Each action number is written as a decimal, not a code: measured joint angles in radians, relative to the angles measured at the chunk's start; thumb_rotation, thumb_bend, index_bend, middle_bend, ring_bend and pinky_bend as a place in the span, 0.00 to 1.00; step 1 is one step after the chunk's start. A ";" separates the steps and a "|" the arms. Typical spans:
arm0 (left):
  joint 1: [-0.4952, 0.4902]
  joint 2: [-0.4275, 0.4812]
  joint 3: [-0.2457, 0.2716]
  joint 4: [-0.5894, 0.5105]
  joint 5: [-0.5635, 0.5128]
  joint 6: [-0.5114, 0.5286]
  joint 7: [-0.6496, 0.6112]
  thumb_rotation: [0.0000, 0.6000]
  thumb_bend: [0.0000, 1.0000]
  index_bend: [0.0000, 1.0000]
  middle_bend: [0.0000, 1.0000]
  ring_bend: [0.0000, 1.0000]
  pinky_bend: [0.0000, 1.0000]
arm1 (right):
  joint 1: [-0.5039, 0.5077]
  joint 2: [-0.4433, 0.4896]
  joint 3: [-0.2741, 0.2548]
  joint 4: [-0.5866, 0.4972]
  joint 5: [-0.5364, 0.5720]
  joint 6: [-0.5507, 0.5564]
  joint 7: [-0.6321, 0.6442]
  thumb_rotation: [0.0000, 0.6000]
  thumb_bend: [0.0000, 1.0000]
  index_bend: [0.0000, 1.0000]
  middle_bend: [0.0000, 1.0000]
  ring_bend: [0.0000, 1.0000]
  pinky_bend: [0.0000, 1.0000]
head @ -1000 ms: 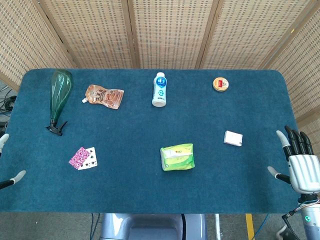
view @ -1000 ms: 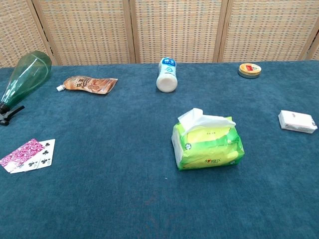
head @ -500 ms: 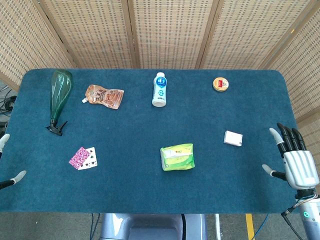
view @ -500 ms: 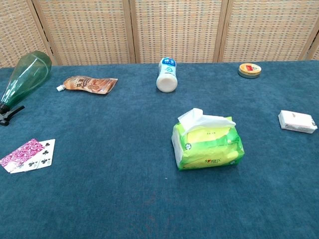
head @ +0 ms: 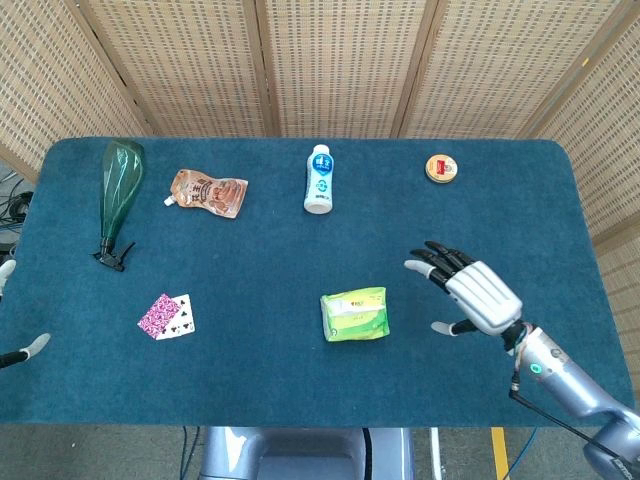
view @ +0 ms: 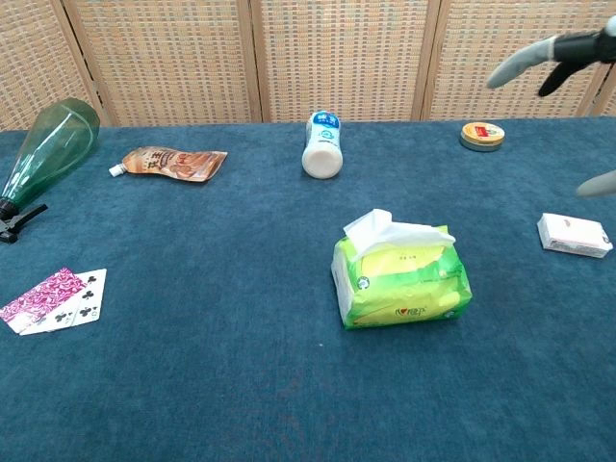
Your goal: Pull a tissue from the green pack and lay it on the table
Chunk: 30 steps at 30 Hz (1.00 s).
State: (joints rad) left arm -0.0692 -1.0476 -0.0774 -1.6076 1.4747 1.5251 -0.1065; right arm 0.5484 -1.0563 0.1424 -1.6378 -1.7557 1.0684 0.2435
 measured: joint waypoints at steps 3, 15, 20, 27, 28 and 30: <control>-0.005 0.002 -0.004 0.002 -0.011 -0.011 -0.006 1.00 0.00 0.00 0.00 0.00 0.00 | 0.036 -0.044 0.004 0.000 0.018 -0.066 -0.065 1.00 0.00 0.17 0.15 0.07 0.20; -0.011 0.006 -0.010 0.005 -0.027 -0.029 -0.014 1.00 0.00 0.00 0.00 0.00 0.00 | 0.123 -0.245 0.029 0.036 0.170 -0.194 -0.330 1.00 0.06 0.27 0.25 0.16 0.24; -0.014 0.006 -0.010 0.006 -0.030 -0.034 -0.015 1.00 0.00 0.00 0.00 0.00 0.00 | 0.143 -0.304 0.036 0.061 0.200 -0.201 -0.410 1.00 0.18 0.33 0.32 0.21 0.24; -0.012 0.008 -0.012 0.009 -0.036 -0.034 -0.028 1.00 0.00 0.00 0.00 0.00 0.00 | 0.170 -0.379 0.054 0.109 0.284 -0.209 -0.500 1.00 0.33 0.50 0.49 0.34 0.27; -0.013 0.009 -0.013 0.009 -0.036 -0.035 -0.029 1.00 0.00 0.00 0.00 0.00 0.00 | 0.173 -0.386 0.056 0.117 0.294 -0.209 -0.509 1.00 0.36 0.53 0.52 0.36 0.28; -0.014 0.010 -0.013 0.008 -0.037 -0.038 -0.029 1.00 0.00 0.00 0.00 0.00 0.00 | 0.178 -0.393 0.056 0.126 0.302 -0.208 -0.521 1.00 0.42 0.57 0.56 0.40 0.31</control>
State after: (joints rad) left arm -0.0831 -1.0377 -0.0906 -1.5993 1.4373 1.4871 -0.1358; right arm 0.7262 -1.4497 0.1987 -1.5114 -1.4536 0.8608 -0.2780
